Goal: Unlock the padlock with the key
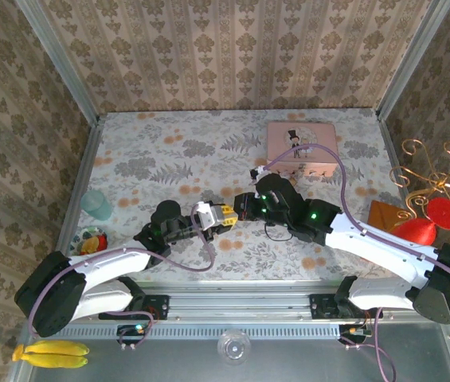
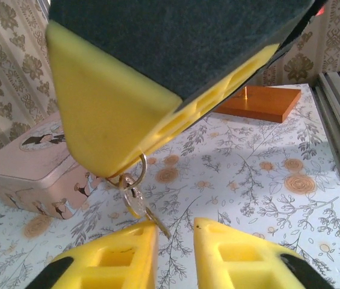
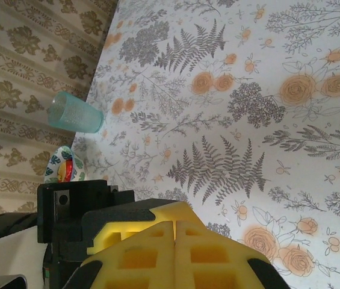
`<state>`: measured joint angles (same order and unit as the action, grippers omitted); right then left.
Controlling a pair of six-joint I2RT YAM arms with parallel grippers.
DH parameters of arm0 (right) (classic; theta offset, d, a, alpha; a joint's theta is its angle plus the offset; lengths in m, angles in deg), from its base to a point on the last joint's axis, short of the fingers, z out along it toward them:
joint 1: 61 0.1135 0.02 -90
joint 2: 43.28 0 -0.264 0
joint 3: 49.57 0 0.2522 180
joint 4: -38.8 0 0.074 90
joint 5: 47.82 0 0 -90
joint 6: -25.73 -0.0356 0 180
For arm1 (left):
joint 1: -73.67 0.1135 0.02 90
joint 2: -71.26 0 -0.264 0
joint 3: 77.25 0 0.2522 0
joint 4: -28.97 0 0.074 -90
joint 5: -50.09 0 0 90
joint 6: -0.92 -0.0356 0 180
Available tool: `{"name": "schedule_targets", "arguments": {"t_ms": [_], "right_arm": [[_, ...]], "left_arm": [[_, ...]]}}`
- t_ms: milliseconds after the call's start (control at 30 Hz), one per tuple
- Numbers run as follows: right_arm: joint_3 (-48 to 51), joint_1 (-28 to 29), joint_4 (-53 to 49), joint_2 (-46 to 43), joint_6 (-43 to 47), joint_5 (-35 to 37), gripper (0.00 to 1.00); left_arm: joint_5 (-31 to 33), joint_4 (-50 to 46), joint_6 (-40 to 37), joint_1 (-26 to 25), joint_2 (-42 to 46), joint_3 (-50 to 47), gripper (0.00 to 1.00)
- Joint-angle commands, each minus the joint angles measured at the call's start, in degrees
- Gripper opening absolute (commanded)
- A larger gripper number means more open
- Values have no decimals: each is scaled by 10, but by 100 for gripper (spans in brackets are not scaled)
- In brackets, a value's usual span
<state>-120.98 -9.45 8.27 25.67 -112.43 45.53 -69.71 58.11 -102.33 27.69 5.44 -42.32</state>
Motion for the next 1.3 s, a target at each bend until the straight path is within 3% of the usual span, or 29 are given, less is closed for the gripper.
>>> {"name": "schedule_targets", "arguments": {"t_ms": [0,233,433,667,867,1067,1267], "right_arm": [[5,6,12,-10,-2,3,0],[6,8,11,-10,-5,7,0],[7,9,10,-11,-8,14,0],[5,8,-2,-11,-15,32,0],[8,-3,-35,-15,-45,49,18],[39,-20,36,-31,-139,-28,25],[65,-18,95,-45,-198,-34,26]], "left_arm": [[-4,20,19,7,11,11,23],[4,51,38,18,13,0,20],[0,48,42,27,15,-2,1],[-1,32,28,31,22,-2,0],[66,-92,-84,30,58,22,0],[97,-174,-284,21,83,33,0],[116,-171,-336,18,76,44,0]]}}
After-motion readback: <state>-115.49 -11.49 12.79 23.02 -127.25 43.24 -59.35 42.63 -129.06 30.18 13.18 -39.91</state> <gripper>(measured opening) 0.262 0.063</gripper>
